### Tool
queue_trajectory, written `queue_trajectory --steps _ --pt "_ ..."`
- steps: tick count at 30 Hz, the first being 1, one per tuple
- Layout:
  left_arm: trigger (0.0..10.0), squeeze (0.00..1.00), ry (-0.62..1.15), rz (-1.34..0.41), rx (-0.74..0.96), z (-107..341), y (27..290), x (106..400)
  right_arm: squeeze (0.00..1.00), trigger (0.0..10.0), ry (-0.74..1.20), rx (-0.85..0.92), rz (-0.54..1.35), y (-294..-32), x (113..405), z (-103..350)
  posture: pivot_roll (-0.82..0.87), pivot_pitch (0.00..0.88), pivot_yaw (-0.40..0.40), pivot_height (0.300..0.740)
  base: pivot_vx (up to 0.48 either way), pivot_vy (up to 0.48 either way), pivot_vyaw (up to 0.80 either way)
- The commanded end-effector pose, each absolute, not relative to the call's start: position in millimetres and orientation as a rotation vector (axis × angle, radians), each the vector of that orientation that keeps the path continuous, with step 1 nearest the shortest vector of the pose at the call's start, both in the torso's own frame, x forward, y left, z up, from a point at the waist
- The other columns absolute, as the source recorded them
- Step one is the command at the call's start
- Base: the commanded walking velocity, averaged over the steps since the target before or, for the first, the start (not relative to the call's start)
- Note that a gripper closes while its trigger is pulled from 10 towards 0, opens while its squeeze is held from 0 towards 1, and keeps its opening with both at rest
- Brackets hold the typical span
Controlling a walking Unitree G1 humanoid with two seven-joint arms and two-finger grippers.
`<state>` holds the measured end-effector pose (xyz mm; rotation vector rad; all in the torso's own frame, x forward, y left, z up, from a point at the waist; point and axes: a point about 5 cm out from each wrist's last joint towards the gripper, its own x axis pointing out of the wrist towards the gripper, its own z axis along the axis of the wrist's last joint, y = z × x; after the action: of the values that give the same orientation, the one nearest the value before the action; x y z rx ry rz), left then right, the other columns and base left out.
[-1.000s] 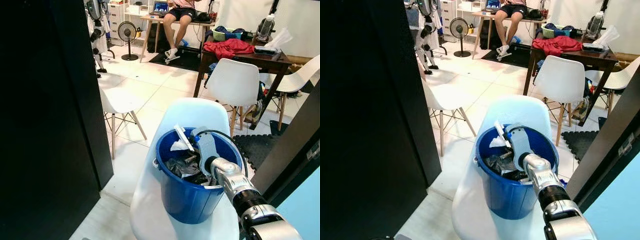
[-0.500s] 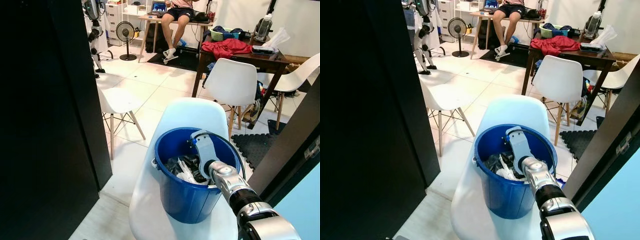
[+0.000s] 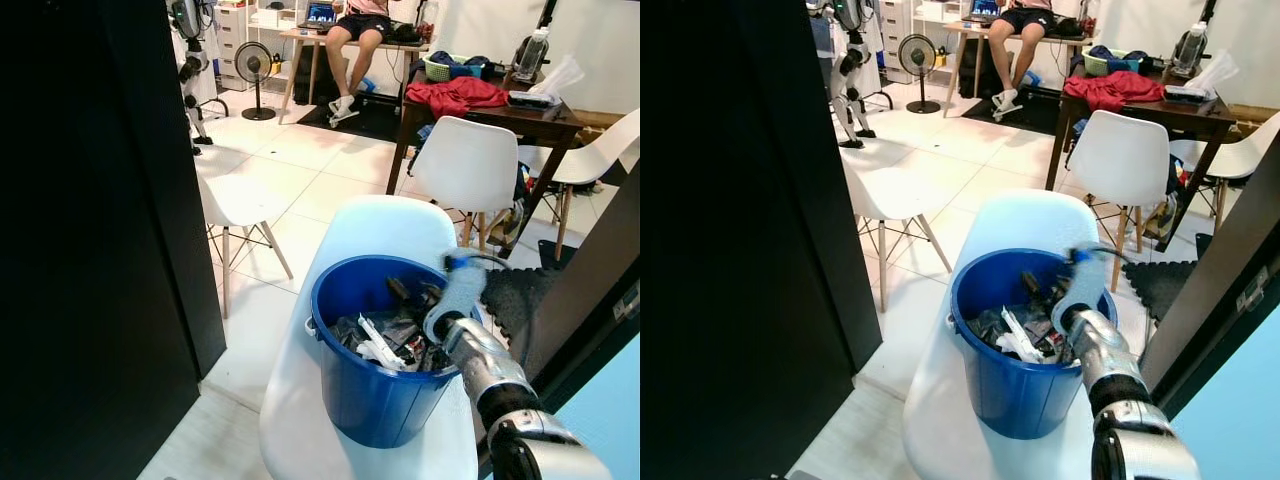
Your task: Clean up the room
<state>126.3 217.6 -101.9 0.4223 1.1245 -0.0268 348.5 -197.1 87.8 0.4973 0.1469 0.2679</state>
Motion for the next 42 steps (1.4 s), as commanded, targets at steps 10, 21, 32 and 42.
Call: queue_trajectory --steps 10,21,32,42 --pt "10.0 0.00 1.132 -0.033 0.444 -101.2 220.9 127.1 0.00 10.0 0.268 0.548 0.589 -186.3 301.1 43.0 -0.01 0.000 -0.050 0.740 -0.441 0.000 0.00" --pt "10.0 0.00 1.127 -0.051 0.466 -100.1 221.2 130.3 0.00 10.0 0.362 0.655 0.174 -226.8 275.2 4.8 -0.02 0.000 -0.052 0.740 -0.428 0.000 -0.21" --pt "10.0 0.00 1.123 -0.059 0.470 -100.0 219.3 132.0 0.00 10.0 0.530 0.579 -0.110 -244.8 240.5 -29.6 -0.02 0.000 -0.047 0.740 -0.407 0.000 -0.76" --pt "10.0 0.00 1.118 -0.071 0.457 -100.8 215.7 131.2 0.00 10.0 0.845 0.344 -0.359 -261.7 184.3 -66.1 -0.02 0.000 -0.054 0.740 -0.073 0.000 -0.76"
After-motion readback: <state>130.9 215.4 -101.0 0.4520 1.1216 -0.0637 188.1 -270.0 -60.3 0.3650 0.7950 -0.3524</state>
